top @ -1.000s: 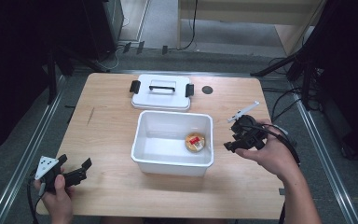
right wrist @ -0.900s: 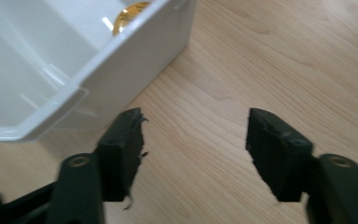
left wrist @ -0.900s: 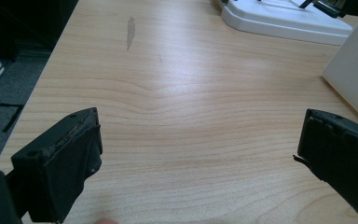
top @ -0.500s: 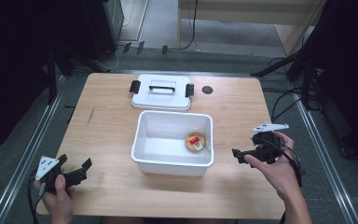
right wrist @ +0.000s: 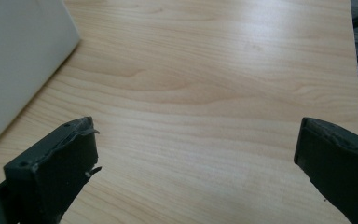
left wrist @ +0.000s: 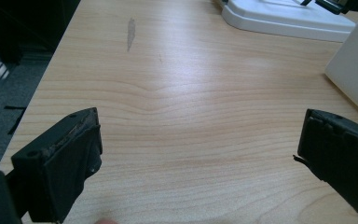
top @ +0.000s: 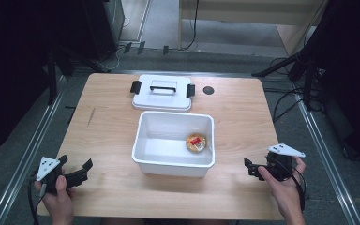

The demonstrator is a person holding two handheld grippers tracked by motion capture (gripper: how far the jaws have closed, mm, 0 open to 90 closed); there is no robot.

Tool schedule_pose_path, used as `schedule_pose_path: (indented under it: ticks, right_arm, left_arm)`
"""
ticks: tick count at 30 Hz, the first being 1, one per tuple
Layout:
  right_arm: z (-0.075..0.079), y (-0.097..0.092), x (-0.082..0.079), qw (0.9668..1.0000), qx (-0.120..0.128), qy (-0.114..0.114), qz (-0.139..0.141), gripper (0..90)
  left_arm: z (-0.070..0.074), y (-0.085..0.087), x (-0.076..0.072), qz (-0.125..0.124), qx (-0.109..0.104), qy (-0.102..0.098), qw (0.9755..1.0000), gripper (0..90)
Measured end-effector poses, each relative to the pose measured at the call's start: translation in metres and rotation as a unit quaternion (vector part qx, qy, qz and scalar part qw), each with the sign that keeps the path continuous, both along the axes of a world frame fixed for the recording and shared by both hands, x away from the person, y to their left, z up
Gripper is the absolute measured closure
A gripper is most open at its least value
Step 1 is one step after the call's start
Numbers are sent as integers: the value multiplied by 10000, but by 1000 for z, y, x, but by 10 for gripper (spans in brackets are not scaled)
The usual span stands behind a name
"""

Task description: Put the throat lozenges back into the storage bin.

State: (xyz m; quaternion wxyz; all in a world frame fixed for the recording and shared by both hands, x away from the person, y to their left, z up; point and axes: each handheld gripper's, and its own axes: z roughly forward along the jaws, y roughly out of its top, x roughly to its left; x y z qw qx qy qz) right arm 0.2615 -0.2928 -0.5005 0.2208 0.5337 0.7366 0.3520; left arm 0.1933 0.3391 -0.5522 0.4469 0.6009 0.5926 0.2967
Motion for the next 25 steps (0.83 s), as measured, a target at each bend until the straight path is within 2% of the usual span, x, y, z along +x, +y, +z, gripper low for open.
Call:
schedule_pose_path:
  ticks: [4,6,12,14,18,21,25]
  right_arm:
    - [-14,-11,-8,9996,113,-203,-187,0]
    - [-22,-19,-15,9987,258,-325,-309,0]
    - [-37,-29,-24,9974,343,-479,-423,0]
    - [-44,-33,-27,9961,555,-491,-479,0]
    - [-44,-37,-25,9926,793,-665,-640,0]
    - [-45,-36,-25,9917,791,-728,-711,0]
    - [-46,-34,-27,9916,768,-794,-669,0]
  left_arm:
    - [0,-1,0,-2,29,1,10000,1]
    - [0,-1,0,-8,56,3,10000,1]
    - [0,-2,0,-17,109,-24,9999,1]
    - [0,-2,0,-12,104,-20,9999,1]
    - [0,-1,0,-2,83,6,10000,1]
    - [0,-1,0,8,61,-1,10000,1]
    - [0,-1,0,17,44,-25,10000,1]
